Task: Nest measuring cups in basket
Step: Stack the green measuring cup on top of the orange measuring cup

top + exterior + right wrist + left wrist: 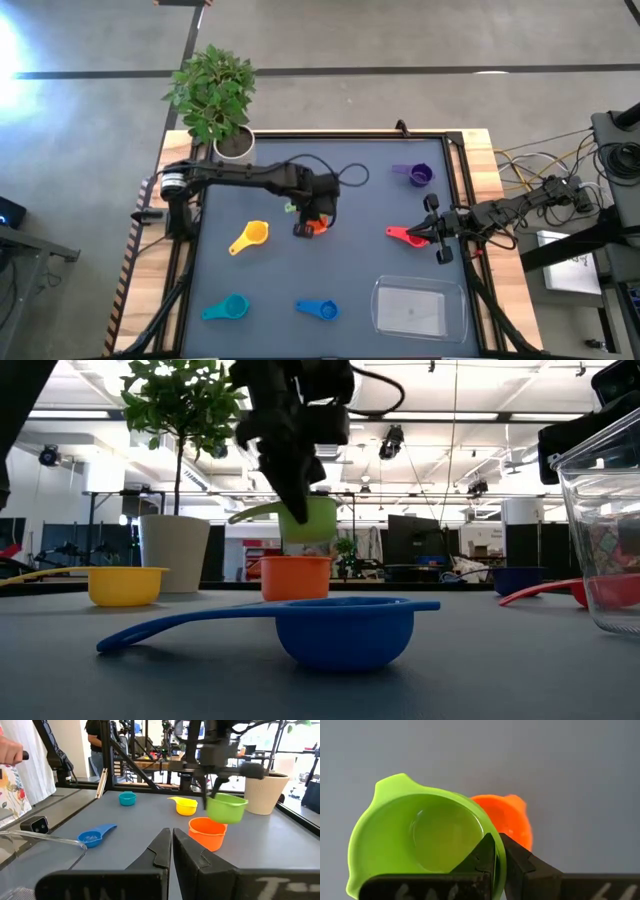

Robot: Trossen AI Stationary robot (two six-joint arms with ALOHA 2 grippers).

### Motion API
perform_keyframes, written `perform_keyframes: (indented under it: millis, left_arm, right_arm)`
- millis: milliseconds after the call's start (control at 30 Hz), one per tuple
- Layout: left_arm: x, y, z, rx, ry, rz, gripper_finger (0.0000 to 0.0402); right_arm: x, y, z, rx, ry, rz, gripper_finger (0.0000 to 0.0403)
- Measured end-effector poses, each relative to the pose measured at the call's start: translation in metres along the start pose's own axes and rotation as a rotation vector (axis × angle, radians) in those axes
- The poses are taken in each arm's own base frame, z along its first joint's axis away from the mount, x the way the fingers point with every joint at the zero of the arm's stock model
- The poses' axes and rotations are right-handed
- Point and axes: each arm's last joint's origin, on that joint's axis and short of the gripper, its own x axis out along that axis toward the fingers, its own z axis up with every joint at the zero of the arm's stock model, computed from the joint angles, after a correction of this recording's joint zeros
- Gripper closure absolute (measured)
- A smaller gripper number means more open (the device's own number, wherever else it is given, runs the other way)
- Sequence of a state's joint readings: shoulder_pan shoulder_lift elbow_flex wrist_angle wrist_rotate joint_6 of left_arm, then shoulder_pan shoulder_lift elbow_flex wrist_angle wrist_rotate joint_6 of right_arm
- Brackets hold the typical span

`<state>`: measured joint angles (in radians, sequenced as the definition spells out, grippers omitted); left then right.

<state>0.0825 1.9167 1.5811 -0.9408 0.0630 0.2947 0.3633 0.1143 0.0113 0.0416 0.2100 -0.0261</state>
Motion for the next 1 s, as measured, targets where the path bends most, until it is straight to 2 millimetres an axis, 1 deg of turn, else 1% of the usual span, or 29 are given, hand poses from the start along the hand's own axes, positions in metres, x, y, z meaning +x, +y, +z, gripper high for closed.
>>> perform_keyframes:
  millis: [100,200,367,500,667,767,867,1000]
  left_arm:
    - [0.008,-0.013,-0.003,0.097,0.028,-0.021,0.0401]
    - [0.016,-0.022,-0.009,0.174,0.031,-0.028,0.0401]
    - [0.028,-0.031,-0.016,0.231,-0.005,-0.011,0.0401]
    - [0.033,-0.032,-0.021,0.281,0.021,0.021,0.0402]
    - [0.039,-0.033,-0.028,0.337,0.052,0.012,0.0402]
    - [0.040,-0.033,-0.029,0.343,0.052,0.002,0.0399]
    - [0.040,-0.034,-0.029,0.343,0.051,-0.014,0.0385]
    - [0.038,-0.033,-0.027,0.343,0.041,-0.011,0.0356]
  right_arm:
    - [0.000,0.000,0.000,0.000,0.000,0.000,0.0394]
    - [0.000,0.000,0.000,0.000,0.000,0.000,0.0394]
    - [0.000,0.000,0.000,0.000,0.000,0.000,0.0394]
    - [0.000,0.000,0.000,0.000,0.000,0.000,0.0394]
    - [0.000,0.000,0.000,0.000,0.000,0.000,0.0394]
    - [0.000,0.000,0.000,0.000,0.000,0.000,0.0394]
    - [0.000,0.000,0.000,0.000,0.000,0.000,0.0394]
    - [0.000,0.000,0.000,0.000,0.000,0.000,0.0394]
